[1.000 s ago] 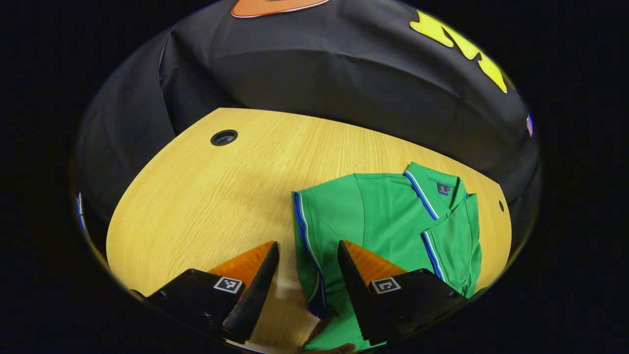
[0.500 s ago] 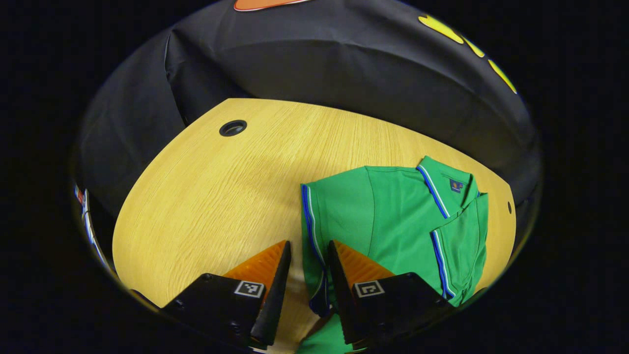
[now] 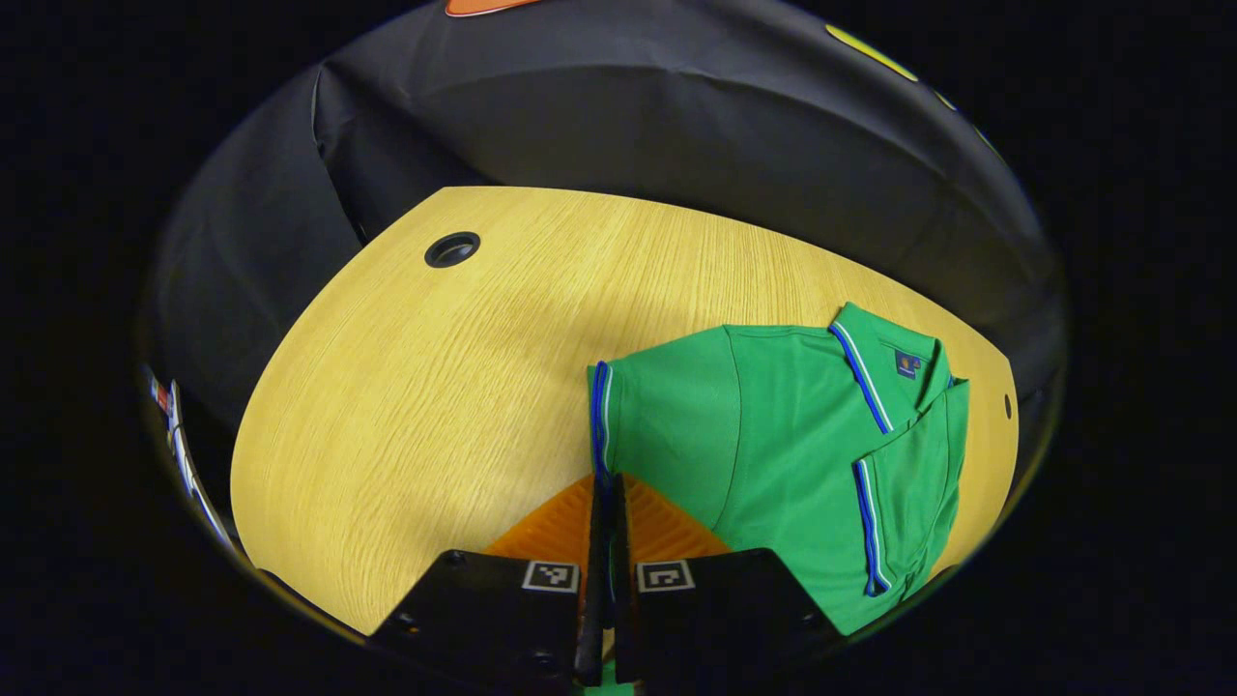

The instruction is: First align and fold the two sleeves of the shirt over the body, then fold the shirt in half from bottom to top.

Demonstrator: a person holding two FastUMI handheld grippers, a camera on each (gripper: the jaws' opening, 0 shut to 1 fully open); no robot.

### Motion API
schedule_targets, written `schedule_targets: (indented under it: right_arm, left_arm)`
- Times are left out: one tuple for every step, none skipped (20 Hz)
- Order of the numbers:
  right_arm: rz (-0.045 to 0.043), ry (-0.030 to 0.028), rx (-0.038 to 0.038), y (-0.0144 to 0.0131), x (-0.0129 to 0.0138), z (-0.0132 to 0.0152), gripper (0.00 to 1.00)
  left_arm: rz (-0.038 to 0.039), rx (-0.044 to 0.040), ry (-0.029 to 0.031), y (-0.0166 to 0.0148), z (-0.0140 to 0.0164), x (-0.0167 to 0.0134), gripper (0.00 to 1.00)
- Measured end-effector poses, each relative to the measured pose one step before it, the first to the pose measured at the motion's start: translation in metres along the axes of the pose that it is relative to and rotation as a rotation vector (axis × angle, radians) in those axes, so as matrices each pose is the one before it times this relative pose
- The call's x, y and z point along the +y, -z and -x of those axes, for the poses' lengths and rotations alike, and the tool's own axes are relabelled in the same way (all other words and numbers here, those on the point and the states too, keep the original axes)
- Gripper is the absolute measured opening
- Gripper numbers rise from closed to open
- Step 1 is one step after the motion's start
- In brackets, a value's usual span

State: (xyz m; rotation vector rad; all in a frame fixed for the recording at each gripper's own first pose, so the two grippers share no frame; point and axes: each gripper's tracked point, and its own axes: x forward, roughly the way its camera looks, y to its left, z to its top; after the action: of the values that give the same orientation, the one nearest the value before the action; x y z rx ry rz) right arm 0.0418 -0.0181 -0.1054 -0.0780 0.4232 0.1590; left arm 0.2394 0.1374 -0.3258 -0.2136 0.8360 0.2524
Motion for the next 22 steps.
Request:
schedule_targets:
  right_arm:
    - [0.00246, -0.00466, 0.00124, -0.00006, -0.00138, -0.00045, 0.99]
    - [-0.00107, -0.00170, 0.00114, -0.00044, -0.00224, -0.00084, 0.99]
    - [-0.00636, -0.00637, -0.00015, -0.00032, -0.00130, -0.00013, 0.99]
    - [-0.00224, -0.00515, 0.00058, -0.00009, -0.00049, 0.00005, 0.99]
    - [0.00018, -0.00070, -0.00242, -0.00147, -0.00173, 0.00027, 0.99]
    - [-0.00053, -0.00583, 0.00033, -0.00039, -0.00094, -0.00105, 0.99]
    - [-0.00241, -0.00755, 0.00155, -0.00009, 0.00016, -0.00122, 0.99]
    - [-0.00175, -0.00927, 0.00415, 0.00046, 0.00083, -0.00218, 0.99]
    - [0.00059, -0.00312, 0.00208, 0.00027, -0.00050, -0.00244, 0.99]
    - [0.00051, -0.00366, -0.00069, -0.00009, -0.00113, -0.00093, 0.99]
    - [-0.00116, -0.00709, 0.00133, -0.00013, 0.00066, -0.00079, 0.99]
    - [0.00515, -0.00645, 0.00164, 0.00125, 0.00111, -0.00168, 0.99]
    - [0.00950, -0.00440, 0.00161, 0.00037, 0.00008, -0.00173, 0.99]
    - [0.00965, -0.00522, 0.00218, 0.00073, -0.00006, -0.00081, 0.99]
    - [0.00763, -0.00372, 0.00008, -0.00058, -0.00025, -0.00093, 0.99]
    - [0.00474, -0.00143, -0.00149, -0.00045, -0.00092, -0.00093, 0.99]
    - [-0.00062, -0.00028, -0.00014, -0.00016, -0.00145, -0.00043, 0.99]
    - [-0.00347, -0.00133, 0.00150, 0.00099, -0.00099, -0.00061, 0.99]
    - [-0.00404, 0.00164, 0.00339, 0.00120, -0.00234, -0.00080, 0.99]
    - [-0.00300, 0.00274, 0.00210, 0.00074, -0.00288, -0.00083, 0.98]
    - [-0.00284, 0.00460, 0.00121, 0.00082, -0.00334, -0.00025, 0.98]
    - [-0.00229, 0.00381, 0.00439, 0.00202, -0.00354, -0.00200, 0.98]
  left_arm:
    - [-0.00688, 0.00220, -0.00507, -0.00049, 0.00071, 0.00048, 0.06]
    - [-0.00531, 0.00280, -0.00560, -0.00036, 0.00051, 0.00024, 0.06]
    - [0.00089, 0.00372, -0.00601, -0.00041, 0.00018, -0.00011, 0.05]
    - [0.00823, 0.00084, 0.00255, -0.00084, 0.00128, -0.00308, 0.05]
    - [0.00255, -0.00764, 0.00332, -0.00296, 0.00277, -0.00193, 0.04]
    - [-0.00509, -0.00789, -0.00063, -0.00218, 0.00292, -0.00148, 0.03]
    - [-0.00831, -0.00943, 0.00295, -0.00416, 0.00407, -0.00319, 0.03]
    - [-0.01267, -0.01217, 0.00103, -0.00068, 0.00357, -0.00574, 0.03]
    - [-0.01467, -0.01321, -0.00309, -0.00367, 0.00395, -0.00449, 0.03]
    - [-0.01562, -0.01100, 0.01111, -0.00351, 0.00448, -0.00901, 0.03]
    - [-0.01916, -0.00850, 0.01443, -0.00361, 0.00467, -0.01091, 0.03]
    - [-0.02253, -0.01114, 0.01137, -0.00470, 0.00365, -0.01109, 0.03]
    - [-0.02652, -0.00889, 0.01464, -0.00465, 0.00223, -0.01254, 0.03]
    - [-0.02800, -0.00746, 0.00467, -0.00416, 0.00101, -0.01110, 0.03]
    - [-0.02316, -0.00069, 0.01072, -0.00299, -0.00034, -0.01237, 0.03]
    - [-0.01395, 0.00363, 0.01531, -0.00180, -0.00062, -0.01353, 0.03]
    - [-0.01227, 0.00315, 0.01558, -0.00206, -0.00126, -0.01495, 0.03]
    - [-0.01170, 0.00562, 0.01637, -0.00126, -0.00159, -0.01270, 0.03]
    - [-0.01558, 0.00548, 0.01156, -0.00206, -0.00210, -0.01337, 0.03]
    - [-0.01339, 0.00420, 0.01199, -0.00268, -0.00237, -0.01165, 0.03]
    - [-0.00939, 0.00264, 0.00916, -0.00340, -0.00238, -0.01038, 0.03]
    - [-0.01028, 0.00465, 0.00634, -0.00340, -0.00238, -0.00898, 0.03]
